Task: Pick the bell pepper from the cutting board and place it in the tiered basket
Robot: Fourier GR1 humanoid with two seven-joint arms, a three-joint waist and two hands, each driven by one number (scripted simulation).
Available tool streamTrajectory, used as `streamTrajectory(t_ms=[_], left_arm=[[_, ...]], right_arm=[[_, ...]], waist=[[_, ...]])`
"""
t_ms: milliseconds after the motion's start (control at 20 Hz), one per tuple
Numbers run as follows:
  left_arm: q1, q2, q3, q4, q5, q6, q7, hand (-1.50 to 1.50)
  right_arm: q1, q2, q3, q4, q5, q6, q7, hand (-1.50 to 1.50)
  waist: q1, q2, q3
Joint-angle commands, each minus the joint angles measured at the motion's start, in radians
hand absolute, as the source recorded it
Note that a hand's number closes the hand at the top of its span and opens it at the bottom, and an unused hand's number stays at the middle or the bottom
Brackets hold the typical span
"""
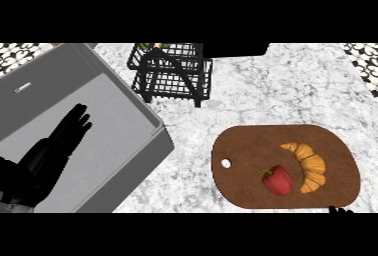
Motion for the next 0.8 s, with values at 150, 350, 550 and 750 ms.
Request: streamTrajectory(t_ms=[150, 350, 550, 750], left_arm=[[-0.096, -0.129, -0.077, 0.138, -0.008, 0.015, -0.016, 0.00], [-0.102, -0.123, -0.087, 0.127, -0.003, 0.023, -0.021, 0.00], [-0.133, -0.146, -0.096, 0.207, 0.010, 0.015, -0.055, 0.00], [-0.139, -0.129, -0.094, 0.207, 0.031, 0.019, -0.056, 0.00]], right_arm=[[-0.010, 0.150, 0.109, 0.063, 0.282, 0.013, 0.155, -1.50], [-0.053, 0.170, 0.139, 0.090, 0.374, 0.045, 0.256, -1.50], [-0.076, 0.171, 0.076, 0.134, 0.356, 0.006, 0.255, -1.50], [-0.104, 0.167, 0.049, 0.158, 0.349, -0.022, 0.262, -1.50]], waist=[[0.011, 0.018, -0.026], [0.021, 0.015, -0.025], [0.009, 0.015, -0.025], [0.013, 0.012, -0.024]])
